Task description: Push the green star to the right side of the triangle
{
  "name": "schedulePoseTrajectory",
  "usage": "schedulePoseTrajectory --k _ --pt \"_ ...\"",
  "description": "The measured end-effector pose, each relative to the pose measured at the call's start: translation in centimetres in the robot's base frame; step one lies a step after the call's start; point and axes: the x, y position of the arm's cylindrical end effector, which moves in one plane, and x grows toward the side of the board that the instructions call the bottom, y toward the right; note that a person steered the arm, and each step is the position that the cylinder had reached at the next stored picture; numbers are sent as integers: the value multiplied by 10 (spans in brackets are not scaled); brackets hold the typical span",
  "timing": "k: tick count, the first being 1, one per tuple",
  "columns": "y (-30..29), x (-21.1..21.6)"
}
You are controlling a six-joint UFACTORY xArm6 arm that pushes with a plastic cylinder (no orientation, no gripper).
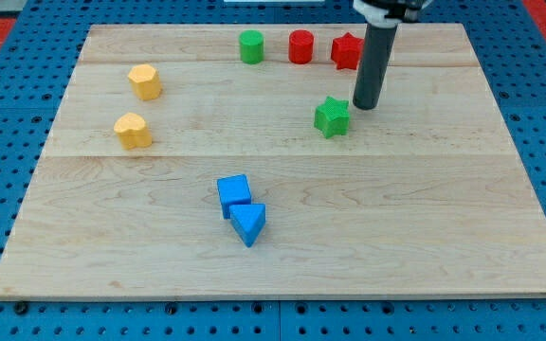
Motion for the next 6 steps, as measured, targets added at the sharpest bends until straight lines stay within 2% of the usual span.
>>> schedulePoseTrajectory --k 1,2,3,5,6 --pt "-43 5" --pt "-77 38" --pt "-55 84" --pt "33 154" --pt "49 159"
